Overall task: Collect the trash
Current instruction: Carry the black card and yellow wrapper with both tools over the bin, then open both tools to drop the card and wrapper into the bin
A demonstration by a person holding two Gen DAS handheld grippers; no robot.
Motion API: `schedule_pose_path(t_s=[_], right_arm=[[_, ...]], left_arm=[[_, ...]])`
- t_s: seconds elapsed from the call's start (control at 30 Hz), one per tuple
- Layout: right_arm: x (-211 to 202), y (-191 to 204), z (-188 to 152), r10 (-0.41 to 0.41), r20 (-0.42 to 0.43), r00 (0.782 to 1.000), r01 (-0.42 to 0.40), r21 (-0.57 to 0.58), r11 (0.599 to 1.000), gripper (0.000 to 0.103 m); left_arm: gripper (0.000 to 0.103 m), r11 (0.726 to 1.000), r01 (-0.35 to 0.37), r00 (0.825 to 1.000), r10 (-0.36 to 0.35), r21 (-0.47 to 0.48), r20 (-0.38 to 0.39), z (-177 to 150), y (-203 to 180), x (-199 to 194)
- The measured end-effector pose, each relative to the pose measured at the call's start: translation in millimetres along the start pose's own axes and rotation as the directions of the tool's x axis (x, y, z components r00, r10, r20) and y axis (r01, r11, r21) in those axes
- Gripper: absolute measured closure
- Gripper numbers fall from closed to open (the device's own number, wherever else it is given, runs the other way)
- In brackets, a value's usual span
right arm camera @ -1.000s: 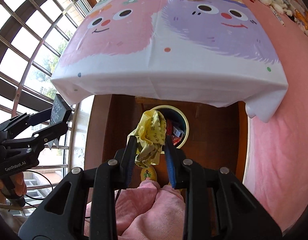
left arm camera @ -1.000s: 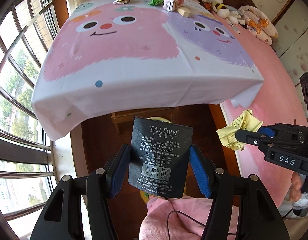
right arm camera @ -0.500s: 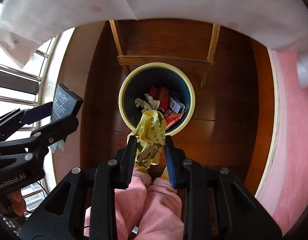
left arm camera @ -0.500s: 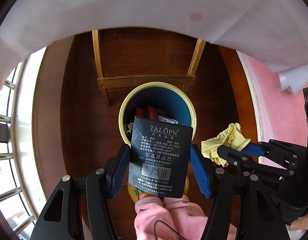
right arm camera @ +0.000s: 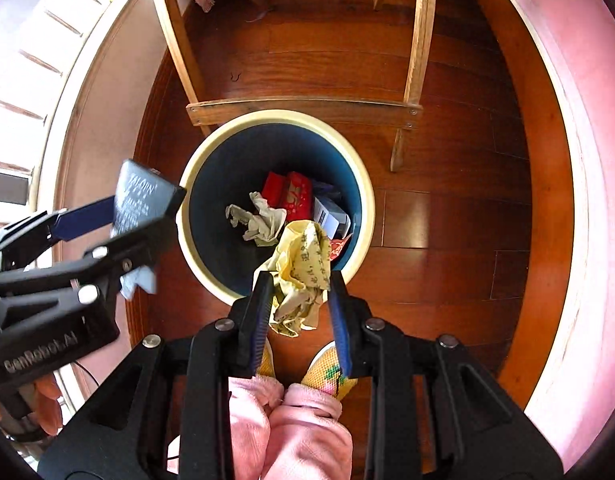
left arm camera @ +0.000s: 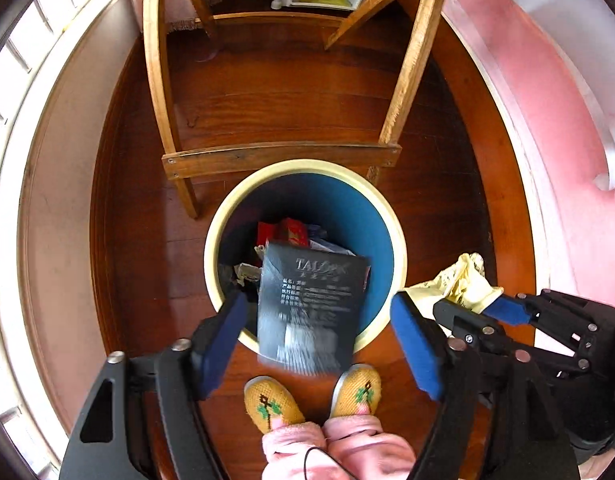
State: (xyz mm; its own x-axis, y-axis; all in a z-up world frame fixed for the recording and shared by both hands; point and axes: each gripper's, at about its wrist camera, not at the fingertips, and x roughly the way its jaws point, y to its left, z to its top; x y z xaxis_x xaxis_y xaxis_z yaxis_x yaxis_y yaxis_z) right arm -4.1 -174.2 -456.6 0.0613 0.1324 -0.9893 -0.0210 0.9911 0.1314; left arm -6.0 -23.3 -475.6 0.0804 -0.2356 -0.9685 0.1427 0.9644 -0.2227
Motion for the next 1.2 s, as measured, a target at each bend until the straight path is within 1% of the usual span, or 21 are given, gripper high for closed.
schedule_pose_path(t_s=[0.03,0.07,0.3,0.53,0.77,0.93,0.97,1.03,1.07,1.1,1.2], right_arm=[[-2,1,0,-0.002,0.000,1.000,0.002,-0.002,1.000,0.078],[-2,1,0,0.001,0.000,1.000,-0.001,-0.001,1.000,0.078],[-4,8,4,0.007,0.007,1.000,-0.007,0.005,1.000,0.078],[-9,18,9,0.013,0.017,1.000,-0.014,0.004,1.000,0.078],[-15,31,17,0.034,0.023,0.999,-0.034,0.021,0.999,0.078],[-19,42,25,0.053,0.008,0.999,-0.053,0.021,0.998,0.071],[-21,44,26,0.052,0.006,0.999,-0.052,0.021,0.998,0.068],[-27,49,28,0.050,0.012,0.999,-0.051,0.018,0.999,0.057],[-31,51,29,0.048,0.018,0.999,-0.048,0.016,0.999,0.048],[-36,54,30,0.044,0.023,0.999,-0.044,0.014,0.999,0.046],[-55,61,31,0.039,0.024,0.999,-0.039,0.009,0.999,0.046]], left_arm=[[0.012,1.000,0.002,1.000,-0.002,-0.008,-0.001,0,2,-1],[0.011,1.000,-0.002,1.000,0.002,-0.014,0.004,1,2,-1],[0.010,0.999,-0.023,0.999,0.025,-0.034,0.034,-6,8,-23],[0.010,0.995,-0.055,0.996,0.060,-0.086,0.066,-16,30,-54],[0.010,0.987,-0.094,0.991,0.105,-0.128,0.080,-37,50,-83],[0.010,0.980,-0.110,0.988,0.127,-0.166,0.093,-51,64,-105],[0.010,0.978,-0.112,0.987,0.130,-0.174,0.097,-53,67,-111],[0.010,0.975,-0.113,0.986,0.135,-0.191,0.102,-56,72,-120],[0.010,0.973,-0.113,0.985,0.136,-0.199,0.104,-57,73,-125],[0.010,0.972,-0.113,0.985,0.136,-0.206,0.105,-58,74,-130],[0.010,0.969,-0.112,0.984,0.139,-0.220,0.111,-61,74,-151]])
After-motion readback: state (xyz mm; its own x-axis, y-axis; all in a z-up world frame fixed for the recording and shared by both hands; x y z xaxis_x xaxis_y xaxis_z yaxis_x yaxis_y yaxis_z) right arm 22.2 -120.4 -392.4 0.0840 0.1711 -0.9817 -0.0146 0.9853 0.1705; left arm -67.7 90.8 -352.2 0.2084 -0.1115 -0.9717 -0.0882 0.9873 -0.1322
